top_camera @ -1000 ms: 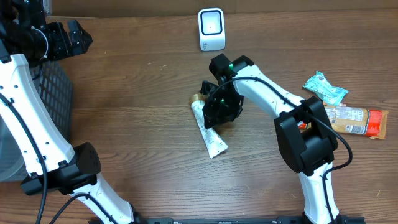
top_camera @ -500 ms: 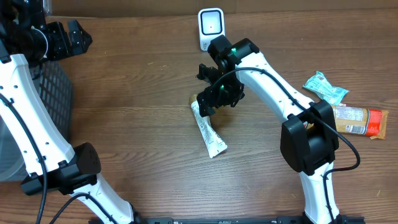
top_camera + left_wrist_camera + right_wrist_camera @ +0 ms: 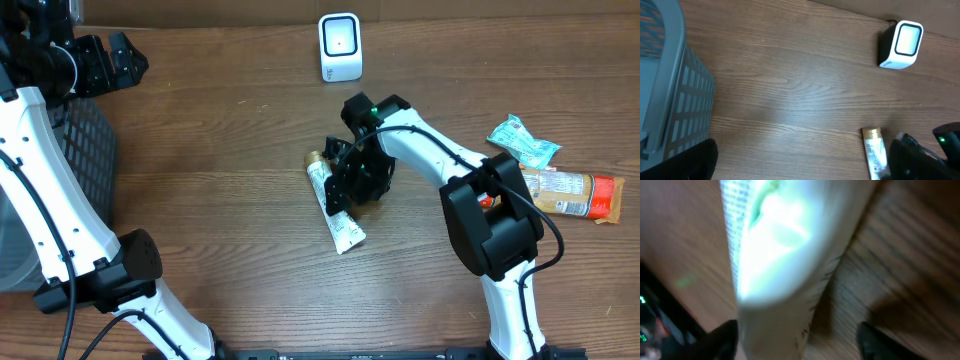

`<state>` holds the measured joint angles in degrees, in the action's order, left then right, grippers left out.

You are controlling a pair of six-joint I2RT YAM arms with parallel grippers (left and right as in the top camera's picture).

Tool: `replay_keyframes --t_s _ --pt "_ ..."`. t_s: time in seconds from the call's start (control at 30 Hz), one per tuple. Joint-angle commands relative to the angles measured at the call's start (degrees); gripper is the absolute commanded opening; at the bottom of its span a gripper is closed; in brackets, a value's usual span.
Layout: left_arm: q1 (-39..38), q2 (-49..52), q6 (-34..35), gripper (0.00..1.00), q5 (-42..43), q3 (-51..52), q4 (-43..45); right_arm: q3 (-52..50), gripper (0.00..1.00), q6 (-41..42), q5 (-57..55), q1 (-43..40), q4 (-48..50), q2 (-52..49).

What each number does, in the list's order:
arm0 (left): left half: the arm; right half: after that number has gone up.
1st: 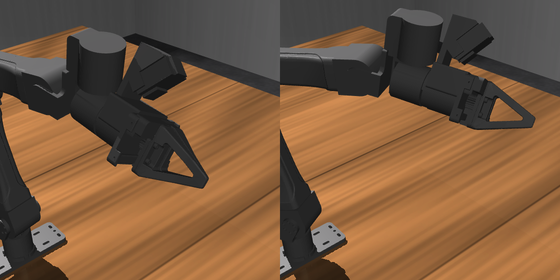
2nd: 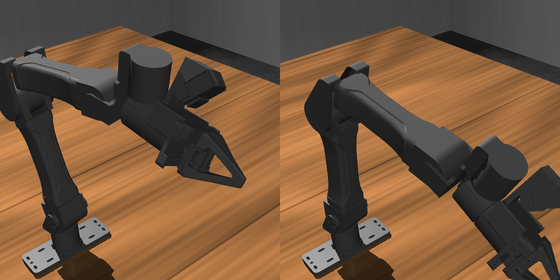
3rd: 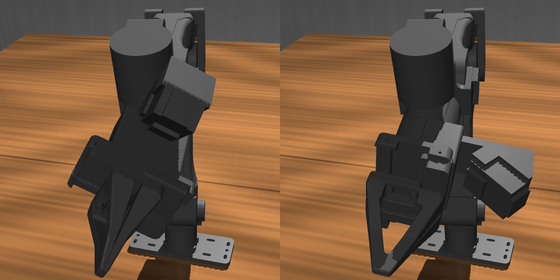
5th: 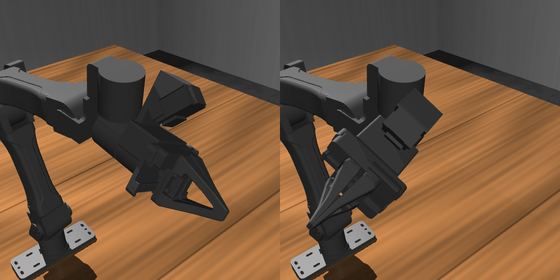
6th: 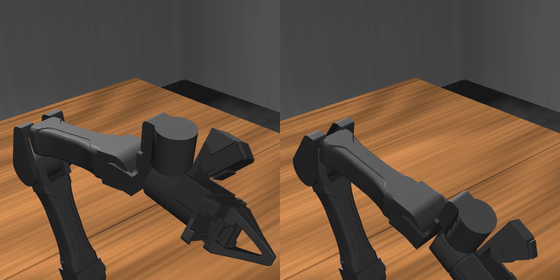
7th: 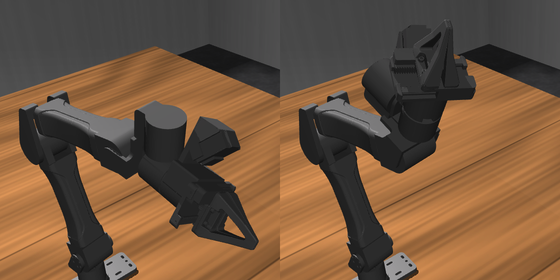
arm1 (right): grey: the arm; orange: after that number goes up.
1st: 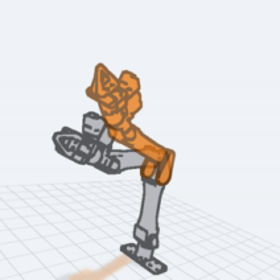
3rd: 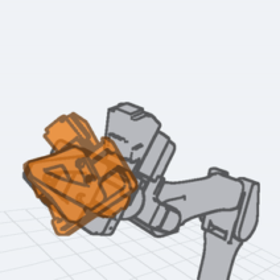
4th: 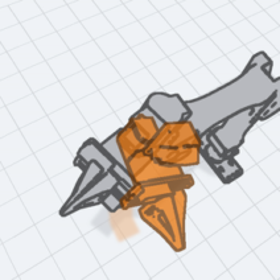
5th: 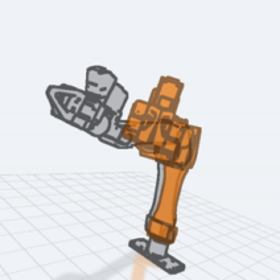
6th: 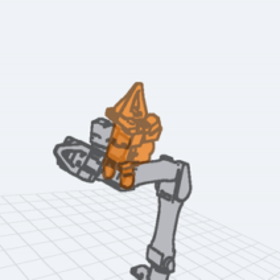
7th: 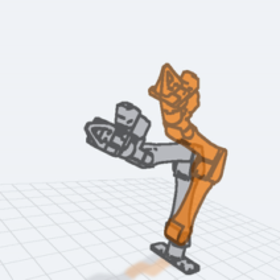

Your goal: Scan the item barcode

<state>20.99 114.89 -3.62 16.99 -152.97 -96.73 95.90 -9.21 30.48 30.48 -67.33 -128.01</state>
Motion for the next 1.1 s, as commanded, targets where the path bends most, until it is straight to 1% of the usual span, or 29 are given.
replay_keyframes --t_s 0.0,0.03,0.1,0.2,0.23,0.4,0.6,0.83,1.07 --pt "-0.39 0.13 -1.11 0.99 0.44 -0.09 -0.07 -1.90 0.41 3.32 3.67 0.15 2.25 -0.07" --pt "-0.39 0.13 -1.11 0.99 0.44 -0.09 -0.07 -1.95 0.32 3.50 4.33 0.15 2.60 -0.07" --pt "-0.39 0.13 -1.11 1.00 0.44 -0.09 -0.07 -1.92 0.19 3.45 5.73 0.15 2.82 -0.04" --pt "-0.39 0.13 -1.11 1.00 0.44 -0.09 -0.07 -1.86 0.06 3.43 5.88 0.13 3.02 -0.04" --pt "-0.39 0.13 -1.11 1.00 0.44 -0.09 -0.07 -1.51 0.04 3.43 5.95 -0.13 2.93 0.02" --pt "-0.39 0.13 -1.11 1.00 0.44 -0.09 -0.07 0.87 0.04 3.15 8.98 -1.53 2.56 3.41" --pt "-0.39 0.13 -1.11 1.00 0.44 -0.09 -0.07 1.81 0.04 -0.37 16.44 -4.02 2.80 12.70" --pt "-0.39 0.13 -1.11 1.00 0.44 -0.09 -0.07 1.81 0.04 -1.79 18.34 -5.05 3.06 23.32" --pt "-0.39 0.13 -1.11 1.00 0.44 -0.09 -0.07 1.81 0.04 -1.77 21.09 -5.05 2.80 28.96"
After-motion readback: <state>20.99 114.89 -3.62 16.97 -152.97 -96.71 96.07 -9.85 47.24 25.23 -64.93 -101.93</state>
